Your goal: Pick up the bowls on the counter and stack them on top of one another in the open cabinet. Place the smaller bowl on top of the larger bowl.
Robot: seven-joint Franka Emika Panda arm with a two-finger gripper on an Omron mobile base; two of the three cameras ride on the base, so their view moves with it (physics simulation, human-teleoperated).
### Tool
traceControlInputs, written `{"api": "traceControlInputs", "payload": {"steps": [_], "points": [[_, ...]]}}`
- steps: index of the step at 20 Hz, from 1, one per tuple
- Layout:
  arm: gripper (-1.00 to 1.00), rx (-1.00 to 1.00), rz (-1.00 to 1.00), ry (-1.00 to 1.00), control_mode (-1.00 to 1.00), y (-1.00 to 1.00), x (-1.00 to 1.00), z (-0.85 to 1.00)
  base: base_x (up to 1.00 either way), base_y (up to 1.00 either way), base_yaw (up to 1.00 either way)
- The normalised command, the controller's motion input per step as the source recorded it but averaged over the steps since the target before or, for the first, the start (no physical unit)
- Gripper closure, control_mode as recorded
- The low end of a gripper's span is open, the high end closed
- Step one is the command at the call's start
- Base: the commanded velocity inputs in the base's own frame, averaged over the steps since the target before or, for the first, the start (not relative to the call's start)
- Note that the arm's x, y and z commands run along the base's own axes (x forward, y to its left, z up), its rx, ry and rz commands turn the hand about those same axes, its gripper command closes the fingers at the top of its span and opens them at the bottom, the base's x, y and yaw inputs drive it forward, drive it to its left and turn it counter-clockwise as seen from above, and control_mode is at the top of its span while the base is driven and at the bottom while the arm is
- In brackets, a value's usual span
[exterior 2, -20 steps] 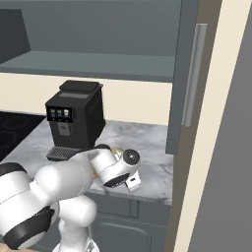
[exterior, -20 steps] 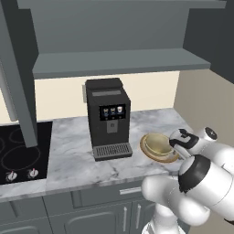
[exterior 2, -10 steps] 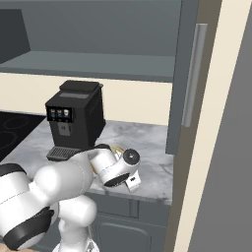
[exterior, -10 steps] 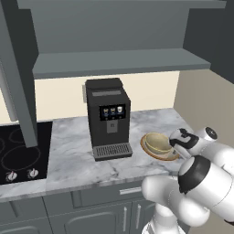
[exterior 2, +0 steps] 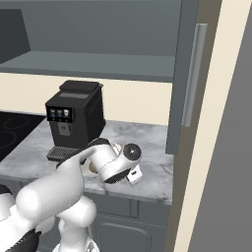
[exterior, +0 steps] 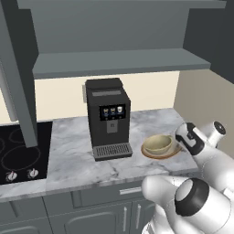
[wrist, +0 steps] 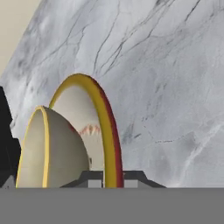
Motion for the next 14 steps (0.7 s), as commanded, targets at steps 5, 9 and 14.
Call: {"api": "traceControlInputs", "payload": {"steps": [5, 9, 14], "points": [[1.0, -0.01, 0.04, -0.07, -1.0, 0.08, -0.05, 0.53, 0.0, 0.0, 0.0], [1.0, 0.0, 0.02, -0.09, -1.0, 0.11, -0.06, 0.45, 0.0, 0.0, 0.0], [1.0, 0.0, 0.0, -0.08, -1.0, 0.04, -0.12, 0.43, 0.0, 0.0, 0.0]]}}
